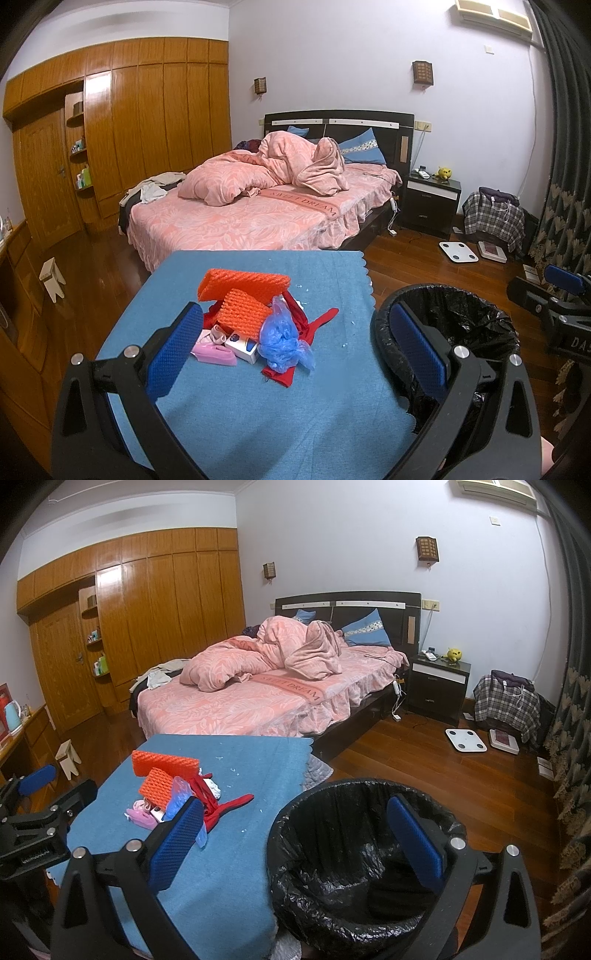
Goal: Collect trash
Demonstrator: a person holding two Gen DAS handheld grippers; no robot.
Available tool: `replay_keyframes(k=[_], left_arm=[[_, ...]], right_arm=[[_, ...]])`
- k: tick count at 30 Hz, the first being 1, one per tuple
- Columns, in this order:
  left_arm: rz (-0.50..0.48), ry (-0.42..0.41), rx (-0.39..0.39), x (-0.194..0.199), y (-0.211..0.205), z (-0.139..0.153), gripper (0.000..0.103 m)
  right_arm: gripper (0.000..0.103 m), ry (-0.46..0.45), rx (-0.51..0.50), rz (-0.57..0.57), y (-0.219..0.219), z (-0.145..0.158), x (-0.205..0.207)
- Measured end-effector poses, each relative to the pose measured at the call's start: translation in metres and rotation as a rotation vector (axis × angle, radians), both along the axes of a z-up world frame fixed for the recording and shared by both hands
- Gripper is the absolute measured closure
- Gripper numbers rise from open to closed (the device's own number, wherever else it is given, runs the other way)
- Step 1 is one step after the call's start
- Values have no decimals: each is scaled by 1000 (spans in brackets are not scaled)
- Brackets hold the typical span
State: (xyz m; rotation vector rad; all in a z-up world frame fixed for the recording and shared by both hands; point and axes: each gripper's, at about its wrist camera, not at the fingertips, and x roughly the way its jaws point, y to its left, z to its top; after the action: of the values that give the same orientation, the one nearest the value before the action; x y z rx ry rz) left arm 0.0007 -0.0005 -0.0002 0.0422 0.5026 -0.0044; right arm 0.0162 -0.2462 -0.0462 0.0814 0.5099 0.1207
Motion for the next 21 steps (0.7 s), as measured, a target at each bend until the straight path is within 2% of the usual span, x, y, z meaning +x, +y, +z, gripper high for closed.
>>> replay_keyframes(k=[13, 14, 21], left_arm=[[11, 5, -8, 0, 15, -10, 5], [15, 5, -7, 9, 20, -25, 5], [68, -17, -13, 23, 53, -39, 5]], right_arm=[[6, -12, -3, 23, 16, -4, 12], [6, -14, -3, 25, 17, -4, 13], [6, -22, 4, 66, 38, -21, 38]])
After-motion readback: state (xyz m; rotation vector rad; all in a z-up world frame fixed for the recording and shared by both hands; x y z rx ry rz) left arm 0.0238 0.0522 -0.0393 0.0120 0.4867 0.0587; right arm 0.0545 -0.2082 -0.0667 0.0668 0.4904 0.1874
